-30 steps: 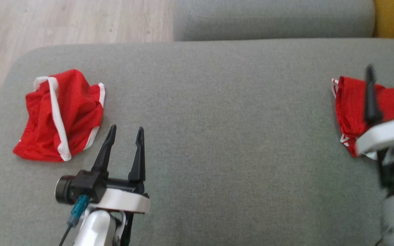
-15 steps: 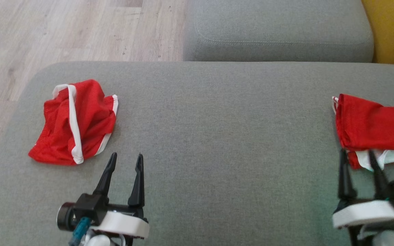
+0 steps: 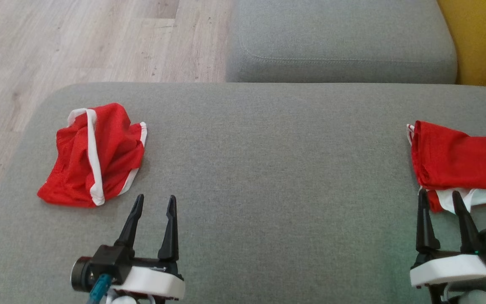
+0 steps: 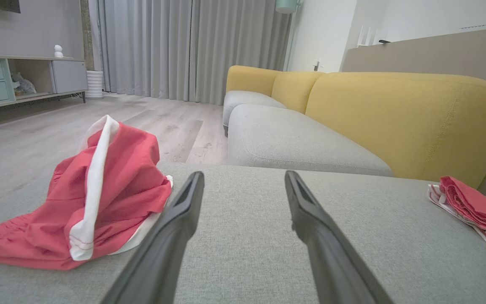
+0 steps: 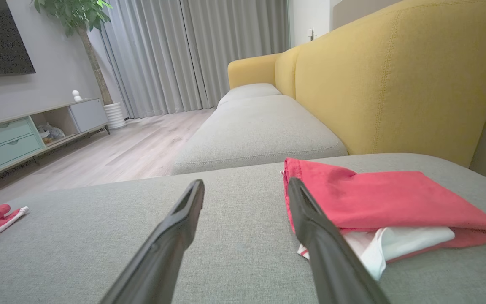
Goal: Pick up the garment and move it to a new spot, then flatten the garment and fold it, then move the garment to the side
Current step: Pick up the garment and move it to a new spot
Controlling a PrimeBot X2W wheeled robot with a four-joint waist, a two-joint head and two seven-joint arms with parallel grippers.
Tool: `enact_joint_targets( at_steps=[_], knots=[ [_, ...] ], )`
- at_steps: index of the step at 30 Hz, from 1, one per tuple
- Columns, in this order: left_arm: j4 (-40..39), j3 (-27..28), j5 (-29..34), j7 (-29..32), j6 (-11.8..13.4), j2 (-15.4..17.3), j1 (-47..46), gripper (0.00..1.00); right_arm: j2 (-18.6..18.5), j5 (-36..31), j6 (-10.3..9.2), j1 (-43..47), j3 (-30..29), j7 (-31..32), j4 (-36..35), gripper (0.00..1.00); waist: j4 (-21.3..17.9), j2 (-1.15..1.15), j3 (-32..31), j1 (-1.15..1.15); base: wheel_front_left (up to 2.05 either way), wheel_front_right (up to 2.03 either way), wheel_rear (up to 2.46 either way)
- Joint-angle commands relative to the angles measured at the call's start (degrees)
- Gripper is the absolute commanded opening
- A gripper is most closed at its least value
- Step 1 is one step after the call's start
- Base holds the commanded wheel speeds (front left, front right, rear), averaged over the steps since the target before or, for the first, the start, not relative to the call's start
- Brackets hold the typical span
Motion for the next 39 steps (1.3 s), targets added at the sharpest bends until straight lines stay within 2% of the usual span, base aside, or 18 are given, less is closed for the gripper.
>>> enact_joint_targets(
  at_steps=[1, 10, 16, 30, 39],
  knots=[
    [-2.0, 1.5, -0.6, -0.3, 0.3, 0.1, -1.8, 1.00, -0.5, 0.5, -0.04, -1.1, 1.2, -0.8, -2.3, 1.00, 0.1, 0.00, -0.1, 0.00, 0.00, 0.00, 0.00],
    [-1.8, 1.8, -0.6, -0.3, 0.6, 0.1, -1.9, 1.00, -0.4, 0.6, -0.04, -0.6, 1.9, -0.8, -2.8, 1.00, 0.7, 0.00, -0.2, 0.00, 0.00, 0.00, 0.00],
    [-1.6, 2.3, -0.2, -0.3, 0.6, 0.1, -2.2, 1.00, -0.4, 1.3, -0.04, -0.1, 3.2, -0.8, -3.1, 1.00, 3.3, 0.00, 0.0, 0.00, 0.00, 0.00, 0.00],
    [-0.4, 5.6, 2.6, -0.3, -0.7, 0.2, -2.5, 1.00, -0.4, 3.0, -0.04, -0.1, 9.6, -0.8, -3.1, 1.00, 15.0, 0.00, -0.5, 0.00, 0.00, 0.00, 0.00],
    [-0.2, 6.8, 3.7, -0.3, -1.7, 0.3, -2.2, 1.00, -0.4, 5.1, -0.04, 0.2, 12.4, -0.8, -2.5, 1.00, 19.3, 0.00, -0.9, 0.00, 0.00, 0.00, 0.00]
  ],
)
